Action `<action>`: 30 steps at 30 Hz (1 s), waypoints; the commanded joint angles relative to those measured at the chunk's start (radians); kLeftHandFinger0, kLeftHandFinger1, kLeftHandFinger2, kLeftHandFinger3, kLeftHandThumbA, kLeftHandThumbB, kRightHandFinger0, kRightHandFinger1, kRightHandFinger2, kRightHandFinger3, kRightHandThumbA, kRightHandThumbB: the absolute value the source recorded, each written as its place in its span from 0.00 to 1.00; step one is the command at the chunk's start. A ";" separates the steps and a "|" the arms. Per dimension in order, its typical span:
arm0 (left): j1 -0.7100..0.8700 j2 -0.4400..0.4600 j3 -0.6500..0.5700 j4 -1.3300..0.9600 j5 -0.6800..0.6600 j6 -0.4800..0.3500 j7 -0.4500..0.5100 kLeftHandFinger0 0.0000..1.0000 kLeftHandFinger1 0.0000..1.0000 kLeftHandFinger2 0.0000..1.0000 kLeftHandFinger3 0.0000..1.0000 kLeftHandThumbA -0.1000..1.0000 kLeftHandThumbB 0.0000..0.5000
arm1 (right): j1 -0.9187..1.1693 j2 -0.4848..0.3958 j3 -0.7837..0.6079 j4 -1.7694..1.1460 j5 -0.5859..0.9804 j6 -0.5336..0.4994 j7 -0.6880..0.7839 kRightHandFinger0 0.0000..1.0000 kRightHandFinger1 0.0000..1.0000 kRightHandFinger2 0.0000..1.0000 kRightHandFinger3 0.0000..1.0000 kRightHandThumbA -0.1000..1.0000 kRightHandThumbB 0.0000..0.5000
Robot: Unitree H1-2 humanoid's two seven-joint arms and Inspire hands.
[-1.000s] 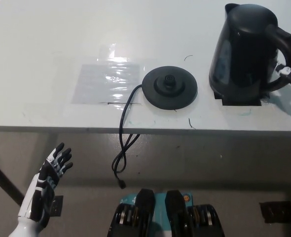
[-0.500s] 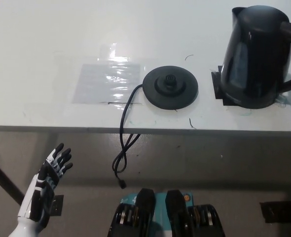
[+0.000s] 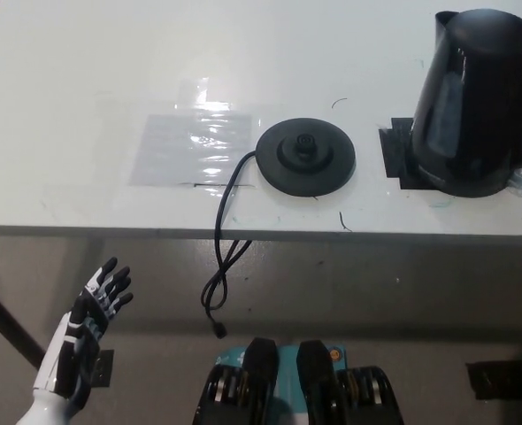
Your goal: A kettle and its base are kept separately on the desk infront of the robot and the robot uses its right hand to lift the kettle by its handle and places it on its base to align it correctly.
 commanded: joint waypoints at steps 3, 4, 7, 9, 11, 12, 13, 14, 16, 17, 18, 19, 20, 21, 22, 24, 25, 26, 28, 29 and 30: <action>-0.015 0.015 0.005 -0.009 -0.014 -0.041 -0.016 1.00 1.00 1.00 1.00 1.00 0.17 | -0.118 -0.005 -0.001 -0.079 0.022 -0.063 -0.022 0.00 0.31 0.71 0.69 0.00 0.31; -0.015 0.014 0.005 -0.011 -0.016 -0.036 -0.015 1.00 1.00 1.00 1.00 1.00 0.17 | -0.124 -0.003 0.001 -0.085 0.021 -0.063 -0.024 0.00 0.30 0.71 0.69 0.00 0.31; -0.015 0.016 0.005 -0.014 -0.010 -0.034 -0.014 1.00 1.00 1.00 1.00 1.00 0.19 | -0.140 0.002 0.007 -0.100 0.030 -0.063 -0.018 0.00 0.28 0.70 0.66 0.00 0.30; -0.015 0.016 0.005 -0.016 -0.011 -0.034 -0.015 1.00 1.00 1.00 1.00 1.00 0.19 | -0.146 0.004 0.011 -0.111 0.027 -0.057 -0.021 0.00 0.28 0.71 0.66 0.00 0.30; -0.015 0.017 0.005 -0.018 -0.008 -0.035 -0.013 1.00 1.00 1.00 1.00 1.00 0.18 | -0.162 0.010 0.016 -0.125 0.026 -0.052 -0.023 0.00 0.28 0.71 0.67 0.00 0.31; -0.016 0.017 0.005 -0.018 -0.010 -0.033 -0.014 1.00 1.00 1.00 1.00 1.00 0.18 | -0.169 0.013 0.019 -0.130 0.025 -0.049 -0.024 0.00 0.28 0.71 0.68 0.00 0.32; -0.016 0.017 0.005 -0.019 -0.011 -0.032 -0.015 1.00 1.00 1.00 1.00 1.00 0.18 | -0.172 0.014 0.020 -0.132 0.025 -0.047 -0.025 0.00 0.28 0.71 0.68 0.00 0.33; -0.016 0.017 0.005 -0.017 -0.005 -0.033 -0.013 1.00 1.00 1.00 1.00 1.00 0.19 | -0.175 0.014 0.024 -0.136 0.019 -0.048 -0.026 0.00 0.29 0.71 0.69 0.00 0.33; -0.018 0.017 0.005 -0.016 -0.004 -0.033 -0.012 1.00 1.00 1.00 1.00 1.00 0.23 | -0.186 0.021 0.028 -0.144 0.012 -0.040 -0.036 0.00 0.29 0.72 0.71 0.00 0.34; -0.019 0.018 0.004 -0.016 -0.002 -0.034 -0.013 1.00 1.00 1.00 1.00 1.00 0.23 | -0.192 0.025 0.030 -0.146 0.009 -0.040 -0.041 0.00 0.27 0.73 0.73 0.00 0.33; -0.019 0.019 0.005 -0.016 -0.002 -0.036 -0.013 1.00 1.00 1.00 1.00 1.00 0.22 | -0.196 0.027 0.032 -0.145 0.003 -0.041 -0.045 0.00 0.27 0.72 0.73 0.00 0.29; -0.019 0.017 0.005 -0.016 -0.004 -0.038 -0.013 1.00 1.00 1.00 1.00 1.00 0.20 | -0.202 0.029 0.036 -0.145 -0.006 -0.039 -0.049 0.00 0.25 0.69 0.73 0.00 0.27; -0.017 0.017 0.006 -0.016 -0.006 -0.038 -0.012 1.00 1.00 1.00 1.00 1.00 0.17 | -0.207 0.033 0.042 -0.145 -0.014 -0.039 -0.053 0.00 0.25 0.68 0.73 0.00 0.27; -0.016 0.018 0.006 -0.016 -0.008 -0.038 -0.014 1.00 1.00 1.00 1.00 1.00 0.15 | -0.211 0.036 0.045 -0.145 -0.019 -0.039 -0.057 0.00 0.24 0.68 0.74 0.00 0.26; -0.016 0.018 0.006 -0.012 -0.008 -0.042 -0.016 1.00 1.00 1.00 1.00 1.00 0.16 | -0.215 0.040 0.047 -0.145 -0.020 -0.038 -0.061 0.00 0.24 0.65 0.72 0.00 0.28; -0.017 0.018 0.006 -0.008 -0.012 -0.046 -0.018 1.00 1.00 1.00 1.00 1.00 0.18 | -0.223 0.048 0.052 -0.148 -0.018 -0.032 -0.064 0.00 0.23 0.62 0.70 0.00 0.27; -0.017 0.017 0.006 -0.009 -0.015 -0.043 -0.018 1.00 1.00 1.00 1.00 1.00 0.18 | -0.226 0.051 0.054 -0.149 -0.016 -0.026 -0.064 0.00 0.22 0.61 0.69 0.00 0.26; -0.017 0.018 0.007 -0.011 -0.004 -0.041 -0.013 1.00 1.00 1.00 1.00 1.00 0.20 | -0.230 0.055 0.056 -0.148 -0.010 -0.024 -0.059 0.00 0.23 0.61 0.68 0.00 0.26; -0.017 0.019 0.006 -0.012 -0.003 -0.039 -0.014 1.00 1.00 1.00 1.00 1.00 0.21 | -0.234 0.066 0.063 -0.147 -0.005 -0.031 -0.050 0.00 0.23 0.64 0.69 0.00 0.22; -0.018 0.019 0.006 -0.012 -0.004 -0.037 -0.015 1.00 1.00 1.00 1.00 1.00 0.22 | -0.236 0.076 0.069 -0.149 -0.007 -0.032 -0.049 0.00 0.27 0.70 0.73 0.00 0.20; -0.018 0.020 0.005 -0.014 -0.004 -0.034 -0.015 1.00 1.00 1.00 1.00 1.00 0.20 | -0.238 0.085 0.076 -0.149 -0.019 -0.031 -0.056 0.00 0.30 0.73 0.77 0.00 0.21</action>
